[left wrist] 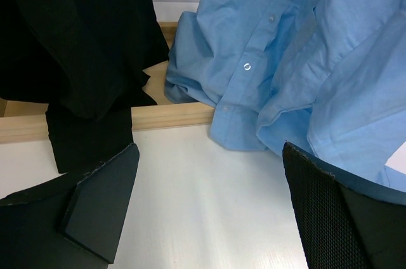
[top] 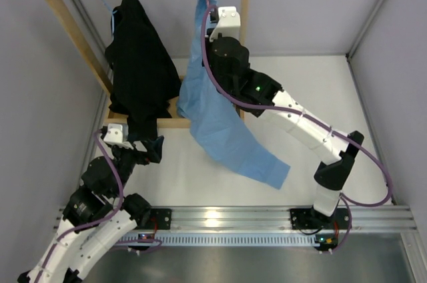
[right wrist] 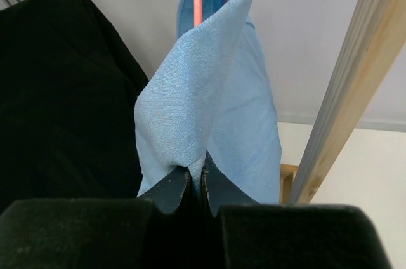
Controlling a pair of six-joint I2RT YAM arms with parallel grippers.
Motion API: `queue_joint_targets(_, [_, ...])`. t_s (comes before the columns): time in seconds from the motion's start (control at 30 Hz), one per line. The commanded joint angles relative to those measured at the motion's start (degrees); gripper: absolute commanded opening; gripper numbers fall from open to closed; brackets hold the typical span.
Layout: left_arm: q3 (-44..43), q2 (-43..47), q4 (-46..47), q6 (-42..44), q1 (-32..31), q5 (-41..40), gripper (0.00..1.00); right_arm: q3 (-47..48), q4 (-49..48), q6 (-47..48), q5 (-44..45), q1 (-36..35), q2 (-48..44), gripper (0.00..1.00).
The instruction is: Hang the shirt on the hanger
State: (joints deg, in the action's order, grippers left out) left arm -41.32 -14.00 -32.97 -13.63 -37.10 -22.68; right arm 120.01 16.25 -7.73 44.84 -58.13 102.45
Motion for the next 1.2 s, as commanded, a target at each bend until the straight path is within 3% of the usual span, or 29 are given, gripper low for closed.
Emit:
queue_joint_targets(0.0, [-0.4, 0.3, 2.2, -0.4, 0.5, 0.8, 0.98, 0.7, -1.1, -2.6, 0.6, -0.5, -0.8, 0.0])
queue_joint_targets(0.3, [-0.4, 0.1, 2.2, -0.6, 1.0, -1.6, 0.98, -1.1, -0.4, -5.8, 1.5, -0.3, -0.5, 0.0])
queue_joint_targets(0.63, [-0.7, -0.4, 2.2, -1.6, 7.2, -1.8, 0.98, -1.4, 0.5, -7.9, 0.8, 0.5, 1.0, 0.0])
queue_joint_targets(1.0, [-0.6, -0.2, 2.1, -1.7, 7.9, -3.0, 0.98, -2.8, 0.4, -9.5, -1.0, 1.0, 2.0, 0.0])
queue_joint_targets(1.07, [-0.7, -0.2, 2.1, -1.6, 8.0, -3.3, 0.98, -2.9, 0.4, -9.8, -1.1, 0.9, 1.7, 0.09])
queue_joint_targets(1.1, [-0.6, -0.2, 2.1, -1.7, 8.0, -3.3, 0.98, -3.5, 0.4, -10.0, -1.2, 1.0, 1.3, 0.21])
queue_joint_targets(1.17, [-0.7, -0.1, 2.2, -1.7, 8.1, -3.4, 0.98, -4.9, -0.8, -10.0, -1.5, 0.9, 0.0, 0.23])
